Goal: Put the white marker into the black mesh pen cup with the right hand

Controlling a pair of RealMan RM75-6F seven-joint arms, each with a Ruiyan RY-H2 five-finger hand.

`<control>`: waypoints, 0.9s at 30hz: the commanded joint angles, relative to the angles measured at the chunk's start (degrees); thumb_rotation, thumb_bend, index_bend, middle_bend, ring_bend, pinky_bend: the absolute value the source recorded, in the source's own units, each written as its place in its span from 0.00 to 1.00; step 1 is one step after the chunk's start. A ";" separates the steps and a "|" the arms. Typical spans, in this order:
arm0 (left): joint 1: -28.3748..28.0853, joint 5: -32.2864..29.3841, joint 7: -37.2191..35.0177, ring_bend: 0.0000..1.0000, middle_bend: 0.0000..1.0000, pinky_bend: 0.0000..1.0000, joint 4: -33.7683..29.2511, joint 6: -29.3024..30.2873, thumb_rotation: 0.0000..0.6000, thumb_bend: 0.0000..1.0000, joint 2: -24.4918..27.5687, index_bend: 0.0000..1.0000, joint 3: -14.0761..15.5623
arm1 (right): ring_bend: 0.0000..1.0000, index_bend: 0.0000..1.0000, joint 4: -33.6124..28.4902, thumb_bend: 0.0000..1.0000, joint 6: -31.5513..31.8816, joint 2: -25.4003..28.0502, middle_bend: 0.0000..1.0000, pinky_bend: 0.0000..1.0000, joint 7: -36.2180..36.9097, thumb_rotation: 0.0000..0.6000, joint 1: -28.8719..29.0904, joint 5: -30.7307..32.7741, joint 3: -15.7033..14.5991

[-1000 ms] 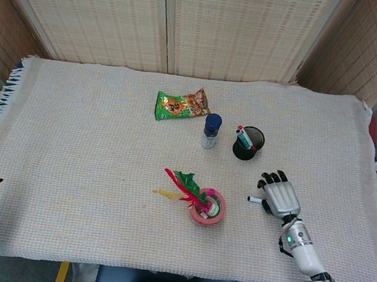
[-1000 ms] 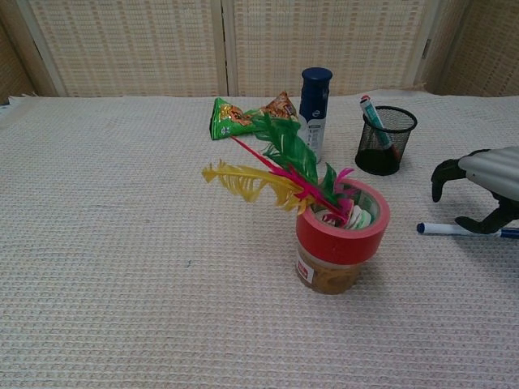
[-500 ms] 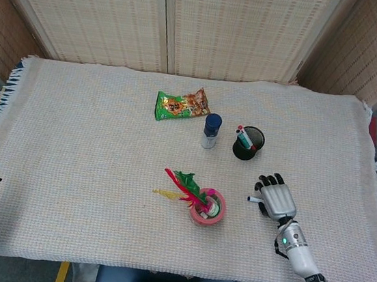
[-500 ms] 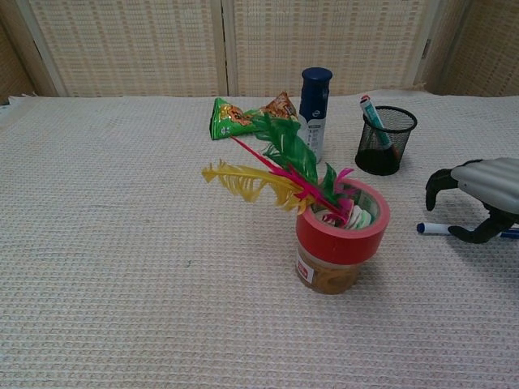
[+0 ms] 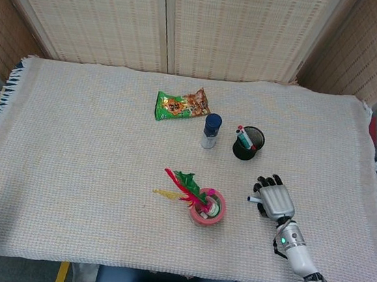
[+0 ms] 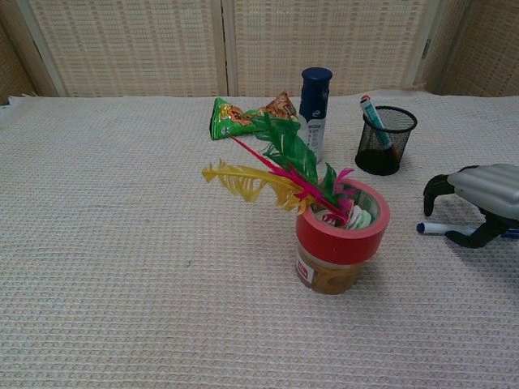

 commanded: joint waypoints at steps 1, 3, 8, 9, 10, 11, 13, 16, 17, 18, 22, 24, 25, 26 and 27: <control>0.01 0.09 -0.10 0.00 0.06 0.19 0.03 0.02 1.00 0.42 0.05 0.22 0.01 | 0.21 0.40 0.16 0.33 0.44 -0.40 0.18 0.15 0.10 1.00 0.05 -0.23 0.04; 0.00 0.14 -0.16 0.00 0.06 0.19 0.09 -0.04 1.00 0.42 0.05 0.22 0.04 | 0.22 0.41 0.23 0.33 0.58 -0.63 0.18 0.16 0.34 1.00 0.09 -0.45 -0.02; 0.02 0.07 -0.37 0.00 0.06 0.19 0.06 -0.10 1.00 0.42 0.16 0.22 0.03 | 0.24 0.45 0.57 0.33 0.72 -0.97 0.20 0.18 -0.24 1.00 0.10 -0.22 -0.25; 0.04 0.09 -0.36 0.00 0.06 0.19 0.05 -0.09 1.00 0.42 0.18 0.22 0.04 | 0.24 0.45 0.58 0.33 0.68 -0.98 0.20 0.18 -0.42 1.00 0.10 -0.07 -0.29; 0.04 0.13 -0.34 0.00 0.06 0.19 0.02 -0.09 1.00 0.42 0.20 0.22 0.06 | 0.24 0.45 0.60 0.33 0.68 -1.00 0.20 0.18 -0.53 1.00 0.10 0.00 -0.32; 0.04 0.18 -0.31 0.00 0.06 0.19 -0.01 -0.09 1.00 0.42 0.21 0.22 0.08 | 0.24 0.45 0.62 0.33 0.68 -1.03 0.20 0.18 -0.63 1.00 0.11 0.04 -0.36; 0.02 0.18 -0.18 0.00 0.06 0.19 -0.05 -0.19 1.00 0.42 0.20 0.22 0.12 | 0.24 0.45 0.62 0.33 0.62 -1.10 0.20 0.18 -0.67 1.00 0.16 0.10 -0.40; 0.00 0.05 -0.16 0.00 0.06 0.19 -0.13 -0.30 1.00 0.42 0.23 0.22 0.09 | 0.24 0.45 0.64 0.33 0.50 -1.18 0.20 0.18 -0.60 1.00 0.29 0.09 -0.41; 0.01 0.06 -0.19 0.00 0.06 0.19 -0.13 -0.26 1.00 0.41 0.23 0.22 0.07 | 0.24 0.45 0.64 0.33 0.53 -1.18 0.20 0.19 -0.55 1.00 0.32 0.06 -0.39; 0.03 0.13 -0.24 0.00 0.06 0.19 -0.13 -0.18 1.00 0.41 0.24 0.22 0.06 | 0.24 0.46 0.69 0.33 0.75 -1.26 0.20 0.19 -0.48 1.00 0.33 0.00 -0.30; 0.10 0.14 -0.40 0.00 0.06 0.19 -0.11 -0.06 1.00 0.42 0.28 0.22 0.04 | 0.27 0.48 0.91 0.33 1.19 -1.48 0.21 0.21 -0.25 1.00 0.29 -0.40 -0.36; 0.10 0.00 -0.43 0.00 0.06 0.19 -0.13 -0.15 1.00 0.42 0.32 0.22 0.01 | 0.27 0.50 1.12 0.33 1.16 -1.56 0.22 0.22 -0.46 1.00 0.29 -0.37 -0.49; 0.09 -0.03 -0.45 0.00 0.06 0.19 -0.13 -0.21 1.00 0.42 0.32 0.22 0.02 | 0.27 0.50 1.19 0.33 1.10 -1.59 0.22 0.22 -0.54 1.00 0.29 -0.30 -0.52; 0.07 -0.03 -0.45 0.00 0.06 0.19 -0.16 -0.27 1.00 0.42 0.35 0.22 0.04 | 0.27 0.51 1.28 0.33 1.07 -1.65 0.22 0.22 -0.64 1.00 0.29 -0.23 -0.55; 0.06 -0.01 -0.44 0.00 0.06 0.19 -0.21 -0.34 1.00 0.42 0.39 0.22 0.07 | 0.27 0.51 1.38 0.33 0.98 -1.72 0.22 0.22 -0.75 1.00 0.33 -0.17 -0.59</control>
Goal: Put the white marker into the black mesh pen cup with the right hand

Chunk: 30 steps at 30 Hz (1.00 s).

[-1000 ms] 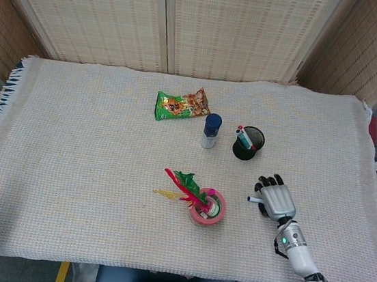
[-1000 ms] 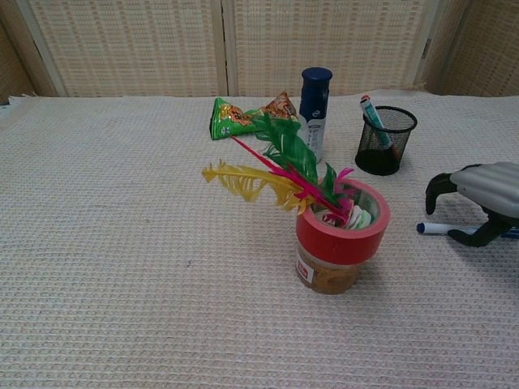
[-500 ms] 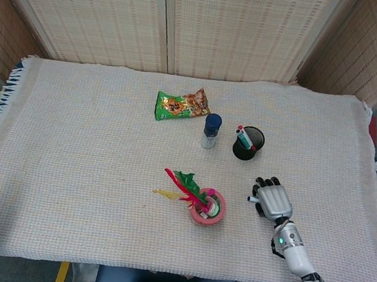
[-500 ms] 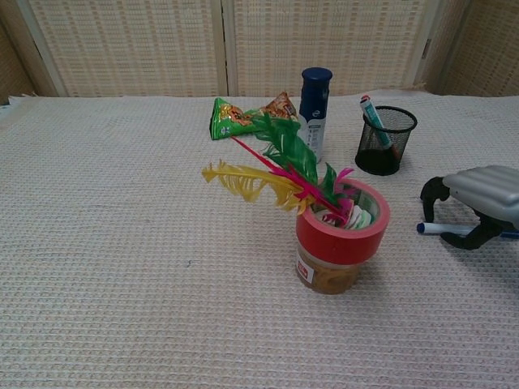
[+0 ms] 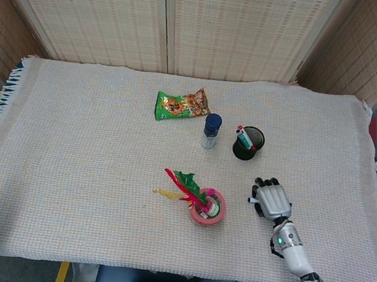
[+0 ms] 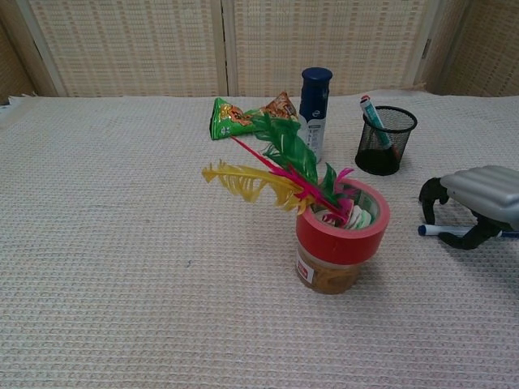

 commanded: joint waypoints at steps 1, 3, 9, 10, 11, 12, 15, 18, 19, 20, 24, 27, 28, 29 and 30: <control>-0.02 0.06 0.05 0.00 0.06 0.19 -0.09 -0.05 1.00 0.42 0.06 0.22 0.05 | 0.27 0.51 0.16 0.33 -0.21 -0.12 0.22 0.22 -0.20 1.00 0.07 0.13 -0.10; 0.02 0.24 0.11 0.00 0.06 0.20 -0.15 0.08 1.00 0.42 0.08 0.22 0.09 | 0.27 0.51 0.28 0.33 -0.34 -0.22 0.22 0.22 -0.34 1.00 0.15 0.24 -0.11; 0.05 0.20 0.09 0.00 0.06 0.20 -0.16 0.15 1.00 0.42 0.09 0.22 0.04 | 0.28 0.51 0.55 0.33 -0.22 -0.66 0.23 0.23 -0.16 1.00 0.33 -0.02 -0.05; 0.05 0.19 0.13 0.00 0.06 0.20 -0.16 0.14 1.00 0.42 0.08 0.22 0.04 | 0.28 0.51 0.54 0.33 -0.05 -0.69 0.23 0.23 0.07 1.00 0.31 -0.25 -0.03; 0.05 0.18 0.17 0.00 0.06 0.20 -0.16 0.14 1.00 0.42 0.06 0.22 0.03 | 0.29 0.51 0.46 0.33 0.10 -0.66 0.23 0.24 0.37 1.00 0.30 -0.48 0.01; 0.04 0.18 0.19 0.00 0.06 0.20 -0.12 0.12 1.00 0.42 0.03 0.22 0.03 | 0.29 0.51 0.27 0.33 0.34 -0.53 0.23 0.24 0.72 1.00 0.29 -0.80 0.06; 0.02 0.07 0.11 0.00 0.06 0.20 -0.07 -0.02 1.00 0.42 0.02 0.22 0.03 | 0.29 0.51 -0.86 0.33 1.38 0.19 0.23 0.24 1.93 1.00 0.10 -1.74 0.38; 0.00 -0.02 -0.05 0.00 0.06 0.20 -0.05 -0.11 1.00 0.42 0.06 0.22 0.00 | 0.29 0.51 -2.92 0.33 2.72 1.50 0.23 0.24 3.75 1.00 -0.10 -3.15 0.84; 0.01 -0.01 -0.02 0.00 0.06 0.20 -0.06 -0.07 1.00 0.42 0.06 0.22 -0.01 | 0.29 0.51 -3.63 0.33 3.21 1.91 0.24 0.24 4.65 1.00 -0.20 -3.66 1.03; 0.01 0.04 0.02 0.00 0.06 0.21 -0.07 -0.03 1.00 0.42 0.06 0.22 -0.01 | 0.29 0.51 -4.37 0.33 3.63 2.33 0.24 0.25 5.82 1.00 -0.29 -4.23 1.23; 0.11 0.26 0.21 0.00 0.06 0.21 -0.25 0.27 1.00 0.42 0.09 0.22 0.03 | 0.30 0.51 -7.52 0.33 4.84 4.73 0.24 0.26 17.12 1.00 -0.57 -7.74 2.79; 0.25 0.46 0.17 0.00 0.06 0.21 -0.42 0.64 1.00 0.42 0.17 0.22 0.03 | 0.30 0.51 -7.41 0.33 6.71 6.23 0.24 0.26 27.65 1.00 -0.57 -11.84 3.88; 0.28 0.58 0.17 0.00 0.06 0.21 -0.45 0.74 1.00 0.42 0.20 0.22 0.06 | 0.30 0.51 -7.20 0.33 7.41 6.70 0.24 0.26 30.57 1.00 -0.52 -13.07 4.16; 0.33 0.69 0.20 0.00 0.06 0.21 -0.48 0.87 1.00 0.42 0.23 0.22 0.08 | 0.30 0.51 -6.85 0.33 8.50 7.22 0.24 0.26 34.29 1.00 -0.45 -14.53 4.63; 0.35 0.74 0.22 0.00 0.06 0.21 -0.50 0.93 1.00 0.42 0.24 0.22 0.09 | 0.30 0.51 -6.58 0.33 9.35 7.56 0.24 0.26 36.80 1.00 -0.41 -15.40 5.02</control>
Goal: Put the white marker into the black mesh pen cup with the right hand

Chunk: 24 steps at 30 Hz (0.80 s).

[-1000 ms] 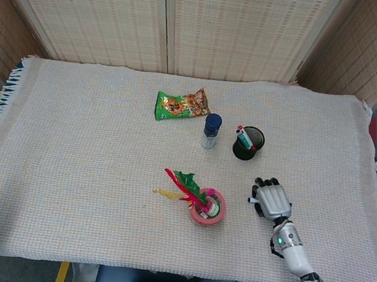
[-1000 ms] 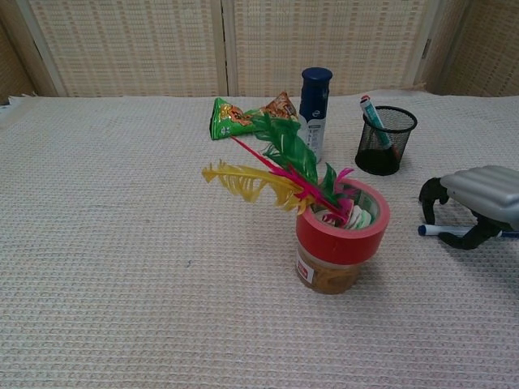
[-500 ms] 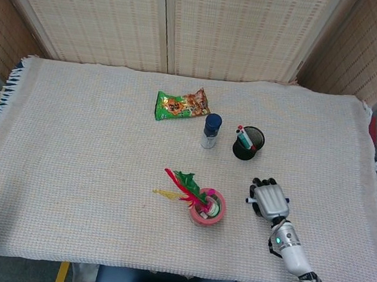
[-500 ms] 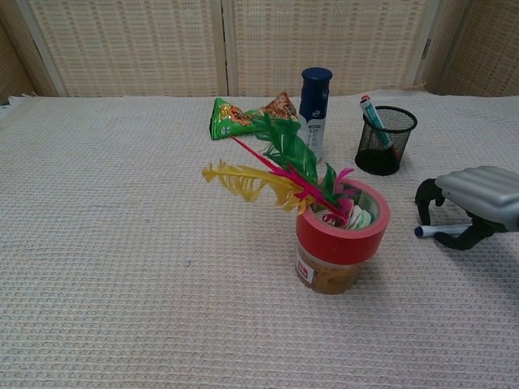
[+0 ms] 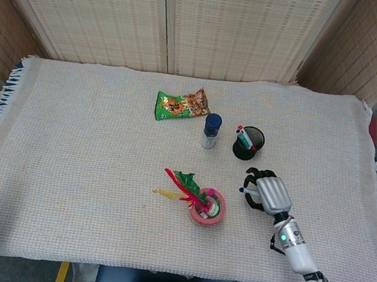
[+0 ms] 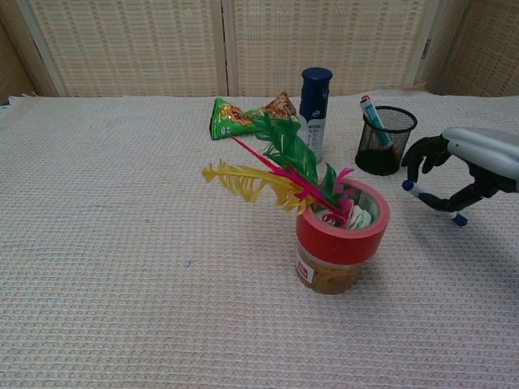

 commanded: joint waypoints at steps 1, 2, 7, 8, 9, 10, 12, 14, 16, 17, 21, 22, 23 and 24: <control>0.05 0.11 0.03 0.00 0.06 0.21 -0.06 0.13 1.00 0.42 0.03 0.22 0.02 | 0.30 0.51 -0.11 0.33 4.88 3.28 0.24 0.26 16.91 1.00 0.02 -7.25 2.66; 0.06 0.13 0.02 0.00 0.06 0.21 -0.08 0.14 1.00 0.42 0.04 0.22 0.03 | 0.30 0.51 0.06 0.33 5.83 3.61 0.24 0.26 18.95 1.00 0.04 -7.89 3.13; 0.13 0.35 0.08 0.00 0.06 0.21 -0.16 0.36 1.00 0.42 0.09 0.22 0.06 | 0.31 0.52 0.87 0.33 10.20 5.25 0.24 0.27 26.85 1.00 0.19 -9.72 5.69; 0.14 0.39 0.11 0.00 0.06 0.22 -0.15 0.39 1.00 0.42 0.08 0.22 0.08 | 0.31 0.52 1.06 0.33 10.69 5.52 0.24 0.27 27.72 1.00 0.28 -9.83 6.09; 0.17 0.40 0.18 0.00 0.06 0.22 -0.18 0.41 1.00 0.42 0.07 0.22 0.09 | 0.31 0.53 1.35 0.33 11.43 5.85 0.24 0.27 28.56 1.00 0.40 -9.96 6.68; 0.17 0.43 0.21 0.00 0.06 0.22 -0.19 0.44 1.00 0.42 0.06 0.22 0.10 | 0.31 0.53 1.61 0.33 11.97 5.99 0.24 0.27 29.13 1.00 0.50 -9.96 7.14; 0.18 0.51 0.30 0.00 0.06 0.22 -0.28 0.53 1.00 0.42 0.07 0.22 0.10 | 0.31 0.53 2.22 0.33 12.76 6.24 0.25 0.27 30.24 1.00 0.72 -9.43 8.22; 0.20 0.54 0.34 0.00 0.06 0.22 -0.31 0.57 1.00 0.42 0.08 0.22 0.10 | 0.31 0.53 2.51 0.33 12.78 6.33 0.25 0.27 30.54 1.00 0.84 -9.08 8.57; 0.22 0.59 0.37 0.00 0.06 0.22 -0.35 0.63 1.00 0.42 0.10 0.22 0.11 | 0.31 0.53 2.92 0.33 12.63 6.48 0.24 0.28 31.11 1.00 1.03 -8.47 9.07; 0.23 0.61 0.38 0.00 0.06 0.22 -0.38 0.69 1.00 0.42 0.11 0.22 0.10 | 0.31 0.53 3.34 0.33 12.00 6.76 0.24 0.28 31.89 1.00 1.30 -7.73 9.49; 0.07 0.24 0.76 0.00 0.06 0.22 -0.27 0.13 1.00 0.42 -0.07 0.22 0.11 | 0.31 0.54 6.83 0.33 7.31 7.20 0.24 0.28 33.79 1.00 3.27 -4.64 10.68; 0.05 0.18 0.83 0.00 0.06 0.22 -0.25 0.07 1.00 0.42 -0.10 0.22 0.09 | 0.31 0.54 7.44 0.33 6.57 7.11 0.24 0.28 34.06 1.00 3.65 -4.25 10.80; 0.03 0.12 0.87 0.00 0.06 0.22 -0.23 0.04 1.00 0.42 -0.12 0.22 0.07 | 0.31 0.54 8.03 0.33 5.84 7.01 0.24 0.28 34.36 1.00 4.05 -3.88 10.93; 0.04 0.04 0.88 0.00 0.06 0.22 -0.21 0.05 1.00 0.42 -0.14 0.22 0.03 | 0.31 0.54 8.87 0.33 4.90 6.84 0.24 0.28 34.66 1.00 4.60 -3.37 11.14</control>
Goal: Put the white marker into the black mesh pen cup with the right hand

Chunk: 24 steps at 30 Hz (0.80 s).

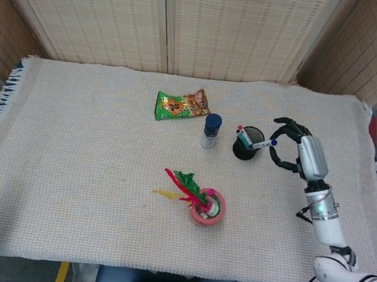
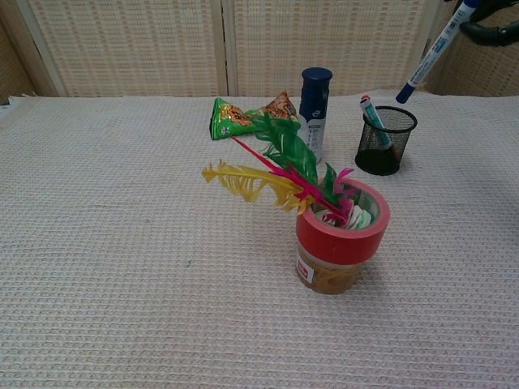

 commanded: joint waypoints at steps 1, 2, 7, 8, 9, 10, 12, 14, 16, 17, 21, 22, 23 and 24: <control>0.02 -0.14 0.03 0.00 0.06 0.22 0.03 0.02 1.00 0.42 -0.02 0.22 -0.07 | 0.31 0.54 3.02 0.33 -3.35 -0.24 0.24 0.28 1.16 1.00 2.06 2.14 0.98; 0.03 -0.21 0.02 0.00 0.06 0.22 0.05 0.03 1.00 0.42 -0.03 0.22 -0.09 | 0.31 0.55 3.76 0.33 -4.25 -0.34 0.24 0.28 0.82 1.00 2.54 2.66 1.12; -0.05 -1.01 -0.13 0.00 0.06 0.22 0.40 -0.43 1.00 0.42 -0.13 0.22 -0.32 | 0.31 0.55 7.47 0.33 -9.39 -0.85 0.24 0.28 -1.66 1.00 5.51 5.19 1.81; -0.10 -1.17 -0.12 0.00 0.06 0.22 0.48 -0.61 1.00 0.42 -0.16 0.22 -0.34 | 0.31 0.55 7.99 0.33 -10.13 -1.00 0.24 0.28 -2.13 1.00 6.05 5.51 1.91; -0.17 -1.35 -0.10 0.00 0.06 0.22 0.58 -0.86 1.00 0.42 -0.21 0.22 -0.36 | 0.31 0.55 8.55 0.33 -10.94 -1.27 0.24 0.28 -2.68 1.00 6.74 5.86 2.05; -0.23 -1.49 -0.11 0.00 0.06 0.22 0.64 -1.06 1.00 0.42 -0.25 0.22 -0.37 | 0.31 0.55 8.85 0.33 -11.43 -1.51 0.24 0.28 -2.95 1.00 7.21 6.07 2.16; -0.35 -1.76 -0.10 0.00 0.06 0.22 0.77 -1.40 1.00 0.42 -0.30 0.22 -0.43 | 0.32 0.55 9.54 0.33 -12.29 -2.21 0.24 0.28 -3.33 1.00 8.17 6.44 2.33; -0.39 -1.99 -0.19 0.00 0.06 0.22 0.87 -1.56 1.00 0.42 -0.33 0.22 -0.50 | 0.32 0.55 10.31 0.33 -13.05 -2.93 0.24 0.29 -3.60 1.00 8.85 6.65 2.21; -0.38 -2.26 -0.46 0.00 0.06 0.22 1.01 -1.67 1.00 0.42 -0.33 0.22 -0.59 | 0.32 0.56 11.64 0.33 -13.99 -3.96 0.24 0.29 -3.85 1.00 9.51 6.87 1.85; -0.38 -2.37 -0.57 0.00 0.06 0.22 1.09 -1.73 1.00 0.42 -0.32 0.22 -0.62 | 0.32 0.56 12.31 0.33 -14.33 -4.45 0.24 0.29 -3.94 1.00 9.74 6.94 1.66; -0.45 -2.74 -1.00 0.00 0.06 0.22 1.38 -2.07 1.00 0.42 -0.30 0.22 -0.74 | 0.32 0.56 15.45 0.33 -15.14 -6.88 0.24 0.29 -3.80 1.00 10.48 6.97 0.85; -0.48 -2.76 -1.05 0.00 0.06 0.22 1.43 -2.14 1.00 0.42 -0.32 0.22 -0.74 | 0.32 0.56 15.98 0.33 -15.31 -7.29 0.24 0.29 -3.66 1.00 10.59 6.97 0.69; -0.50 -2.79 -1.09 0.00 0.06 0.22 1.48 -2.22 1.00 0.42 -0.33 0.22 -0.74 | 0.32 0.56 16.45 0.33 -15.47 -7.64 0.24 0.29 -3.59 1.00 10.70 6.94 0.54; -0.53 -2.87 -1.13 0.00 0.06 0.22 1.56 -2.34 1.00 0.42 -0.35 0.22 -0.75 | 0.32 0.56 17.09 0.33 -15.66 -8.05 0.24 0.29 -3.62 1.00 10.82 6.92 0.33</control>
